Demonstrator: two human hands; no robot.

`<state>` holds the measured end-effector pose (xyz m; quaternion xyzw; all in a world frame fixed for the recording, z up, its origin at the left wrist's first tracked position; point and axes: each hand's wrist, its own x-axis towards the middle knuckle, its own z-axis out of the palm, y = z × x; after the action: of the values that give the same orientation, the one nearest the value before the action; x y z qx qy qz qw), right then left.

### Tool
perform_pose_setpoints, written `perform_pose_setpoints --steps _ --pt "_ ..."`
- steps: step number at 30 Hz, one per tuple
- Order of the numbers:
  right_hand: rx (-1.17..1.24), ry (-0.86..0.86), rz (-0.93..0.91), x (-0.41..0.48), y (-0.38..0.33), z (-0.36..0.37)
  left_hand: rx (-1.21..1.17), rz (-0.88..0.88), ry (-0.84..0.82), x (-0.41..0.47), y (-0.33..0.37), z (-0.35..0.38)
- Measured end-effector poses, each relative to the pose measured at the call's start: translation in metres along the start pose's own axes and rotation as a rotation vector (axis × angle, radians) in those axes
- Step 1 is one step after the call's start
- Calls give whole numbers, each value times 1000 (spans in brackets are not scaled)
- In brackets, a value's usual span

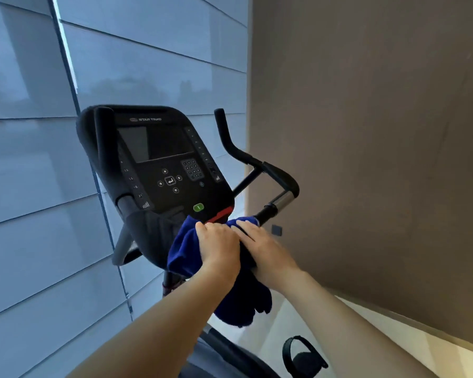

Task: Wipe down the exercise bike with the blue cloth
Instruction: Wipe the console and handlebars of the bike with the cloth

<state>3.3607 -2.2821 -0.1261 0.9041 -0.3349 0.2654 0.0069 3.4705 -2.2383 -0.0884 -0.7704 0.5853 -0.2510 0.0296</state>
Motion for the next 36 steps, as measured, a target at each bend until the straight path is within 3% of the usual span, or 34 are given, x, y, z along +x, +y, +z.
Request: perform_pose_setpoints --steps 9,14,25,36 --pt "-26 191 -202 30 48 25 -134 -221 -15 30 29 5" --pt "142 384 -189 54 61 33 -139 -235 51 37 39 12" --pt "99 396 -261 69 83 34 -144 -236 -77 66 52 10" --pt "106 180 -229 77 90 28 -371 -145 -311 86 38 4"
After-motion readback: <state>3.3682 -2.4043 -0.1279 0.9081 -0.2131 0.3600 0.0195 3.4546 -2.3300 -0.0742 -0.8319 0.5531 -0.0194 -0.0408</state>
